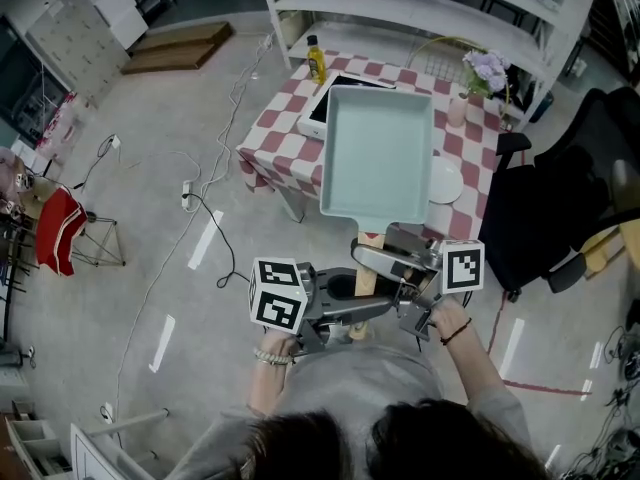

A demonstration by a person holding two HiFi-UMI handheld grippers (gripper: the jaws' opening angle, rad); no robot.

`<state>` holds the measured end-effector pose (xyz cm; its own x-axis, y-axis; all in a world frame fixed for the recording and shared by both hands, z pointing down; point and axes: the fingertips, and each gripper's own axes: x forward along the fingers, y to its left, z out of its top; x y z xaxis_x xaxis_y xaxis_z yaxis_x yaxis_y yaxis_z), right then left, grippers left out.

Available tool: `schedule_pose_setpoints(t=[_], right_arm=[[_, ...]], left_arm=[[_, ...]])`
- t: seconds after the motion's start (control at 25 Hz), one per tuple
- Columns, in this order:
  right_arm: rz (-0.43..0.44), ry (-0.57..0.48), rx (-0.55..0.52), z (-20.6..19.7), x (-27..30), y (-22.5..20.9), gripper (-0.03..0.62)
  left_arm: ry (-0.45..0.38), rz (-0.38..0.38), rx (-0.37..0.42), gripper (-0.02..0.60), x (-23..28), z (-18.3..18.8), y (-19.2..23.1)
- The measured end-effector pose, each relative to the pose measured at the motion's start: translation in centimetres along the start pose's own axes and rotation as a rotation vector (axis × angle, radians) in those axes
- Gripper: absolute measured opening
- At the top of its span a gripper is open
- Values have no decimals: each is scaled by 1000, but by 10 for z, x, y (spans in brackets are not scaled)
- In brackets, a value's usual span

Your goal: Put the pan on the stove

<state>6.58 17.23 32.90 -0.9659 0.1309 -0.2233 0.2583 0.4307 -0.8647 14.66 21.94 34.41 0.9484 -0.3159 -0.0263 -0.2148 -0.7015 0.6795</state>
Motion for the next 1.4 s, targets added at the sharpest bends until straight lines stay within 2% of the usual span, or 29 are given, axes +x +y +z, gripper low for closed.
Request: schedule_pose_setpoints(t=[0.36, 0.56, 1.4], right_arm=[[20, 17, 17, 2, -5, 2, 190], [23, 12, 39, 9, -4, -2, 190], [-19, -39, 66, 65, 37, -64, 190]], left_arm=[[-14, 31, 8, 137, 8, 1, 3], [-36, 45, -18, 137, 9, 8, 8], [9, -6, -42, 138, -25, 51, 78]])
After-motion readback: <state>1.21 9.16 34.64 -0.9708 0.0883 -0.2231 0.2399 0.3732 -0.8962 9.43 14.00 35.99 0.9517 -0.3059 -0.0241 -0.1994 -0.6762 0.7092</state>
